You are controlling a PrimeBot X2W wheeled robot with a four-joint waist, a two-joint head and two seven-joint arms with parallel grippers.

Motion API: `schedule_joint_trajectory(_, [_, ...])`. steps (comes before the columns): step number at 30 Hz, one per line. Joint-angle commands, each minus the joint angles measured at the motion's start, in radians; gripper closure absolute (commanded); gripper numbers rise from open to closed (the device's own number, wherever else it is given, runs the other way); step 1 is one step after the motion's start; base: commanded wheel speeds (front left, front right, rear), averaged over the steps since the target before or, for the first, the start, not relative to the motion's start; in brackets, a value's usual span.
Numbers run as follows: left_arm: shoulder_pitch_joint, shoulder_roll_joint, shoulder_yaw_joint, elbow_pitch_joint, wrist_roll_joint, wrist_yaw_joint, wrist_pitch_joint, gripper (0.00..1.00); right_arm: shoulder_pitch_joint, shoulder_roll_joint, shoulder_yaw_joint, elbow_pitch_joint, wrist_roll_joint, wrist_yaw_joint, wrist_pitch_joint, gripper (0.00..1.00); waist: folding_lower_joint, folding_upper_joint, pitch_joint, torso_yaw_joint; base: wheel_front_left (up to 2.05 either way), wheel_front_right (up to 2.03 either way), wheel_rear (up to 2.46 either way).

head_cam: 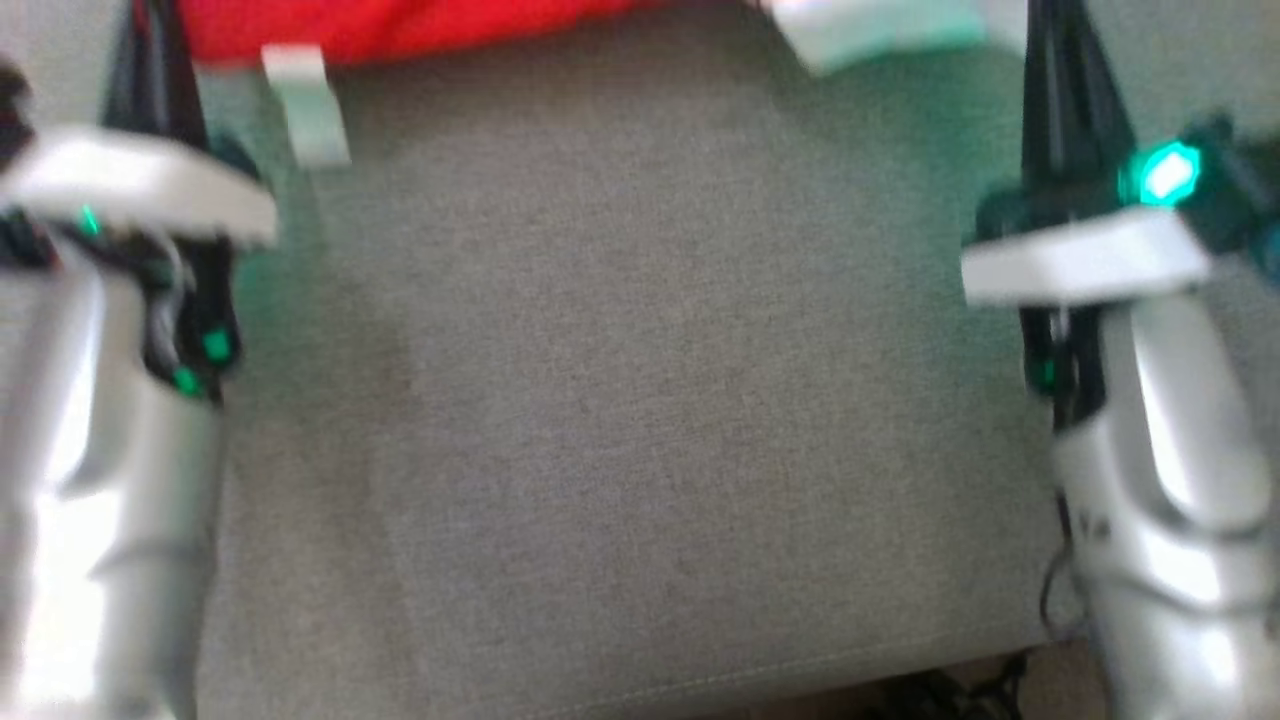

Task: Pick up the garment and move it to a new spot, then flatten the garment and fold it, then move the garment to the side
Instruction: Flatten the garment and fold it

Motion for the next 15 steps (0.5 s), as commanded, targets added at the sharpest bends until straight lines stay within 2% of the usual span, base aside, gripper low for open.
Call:
schedule_joint_trajectory(1, [0.057,0.026,0.039,-0.070,-0.018,0.008,-0.009,1.00,0.069,0.019,0.001,-0.071,0.019,0.004,-0.003,1.00,0.0003,0.0001,-0.056,0.014,0.00,0.00,0.00])
schedule_joint_trajectory(7, [0.309,0.015,0.042,-0.243,-0.057,0.030,0.015,1.00,0.307,0.019,-0.022,-0.228,0.051,0.004,0.058,1.00,0.0003,0.0001,-0.164,0.015,0.00,0.00,0.00])
schedule_joint_trajectory(15, [0.618,0.012,0.024,-0.443,-0.078,0.091,0.077,1.00,0.591,0.019,-0.045,-0.456,0.033,0.004,0.192,1.00,0.0003,0.0001,-0.299,0.025,0.00,0.00,0.00])
